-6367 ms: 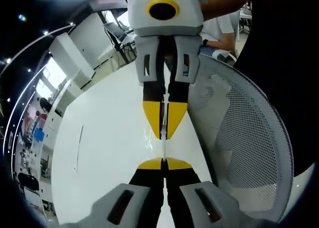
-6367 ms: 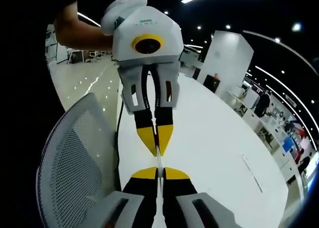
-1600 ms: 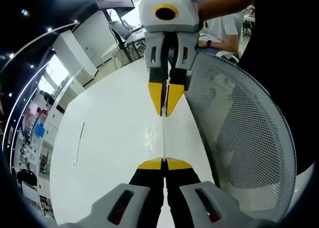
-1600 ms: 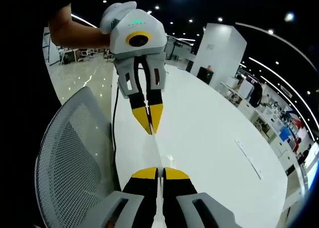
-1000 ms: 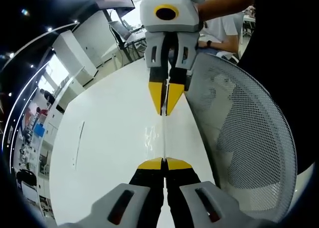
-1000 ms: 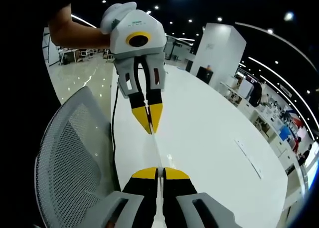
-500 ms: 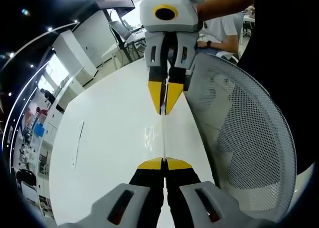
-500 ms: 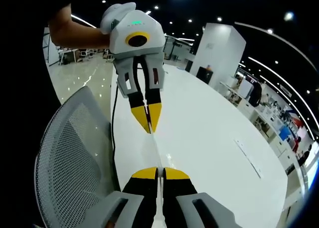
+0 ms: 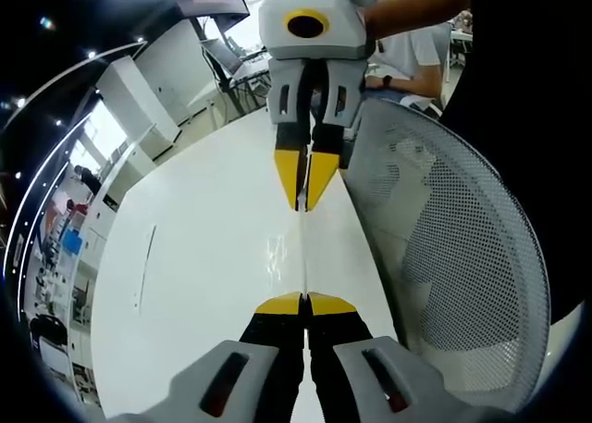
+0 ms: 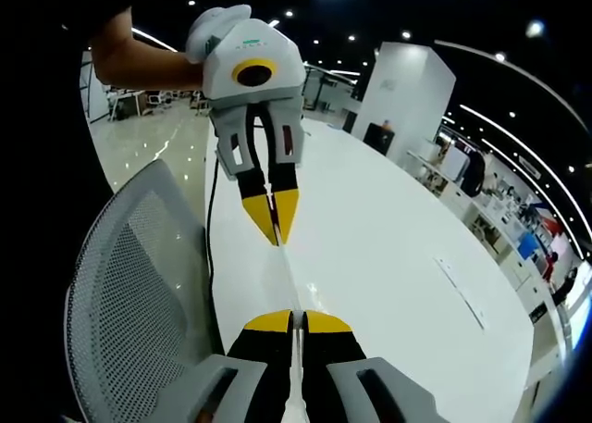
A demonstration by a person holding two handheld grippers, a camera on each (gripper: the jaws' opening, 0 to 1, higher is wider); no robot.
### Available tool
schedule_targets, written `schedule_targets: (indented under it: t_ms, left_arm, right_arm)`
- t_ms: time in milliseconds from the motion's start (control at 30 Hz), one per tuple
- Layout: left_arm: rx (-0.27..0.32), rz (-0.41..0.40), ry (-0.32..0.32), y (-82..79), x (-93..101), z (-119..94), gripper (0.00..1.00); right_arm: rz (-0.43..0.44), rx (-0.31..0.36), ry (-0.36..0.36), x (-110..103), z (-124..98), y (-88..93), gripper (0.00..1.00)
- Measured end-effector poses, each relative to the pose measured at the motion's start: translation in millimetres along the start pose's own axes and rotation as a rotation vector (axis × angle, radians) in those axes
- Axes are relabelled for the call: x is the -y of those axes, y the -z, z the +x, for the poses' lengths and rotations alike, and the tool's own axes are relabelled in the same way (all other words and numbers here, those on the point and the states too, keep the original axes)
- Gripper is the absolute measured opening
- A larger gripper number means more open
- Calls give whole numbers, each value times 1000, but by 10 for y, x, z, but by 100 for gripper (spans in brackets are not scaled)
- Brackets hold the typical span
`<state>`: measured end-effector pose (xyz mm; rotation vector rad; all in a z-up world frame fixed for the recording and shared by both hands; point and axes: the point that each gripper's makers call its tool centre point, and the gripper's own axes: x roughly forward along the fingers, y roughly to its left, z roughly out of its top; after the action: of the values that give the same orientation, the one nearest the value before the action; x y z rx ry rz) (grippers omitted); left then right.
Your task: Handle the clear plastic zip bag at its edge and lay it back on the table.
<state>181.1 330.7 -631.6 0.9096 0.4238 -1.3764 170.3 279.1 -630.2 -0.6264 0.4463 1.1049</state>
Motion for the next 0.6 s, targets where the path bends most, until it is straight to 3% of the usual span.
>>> schedule_targets:
  t_ms: [600]
  left_arm:
    - [1, -7, -2, 2, 1, -10, 0]
  right_arm:
    - [5, 1, 6, 8, -11, 21, 0]
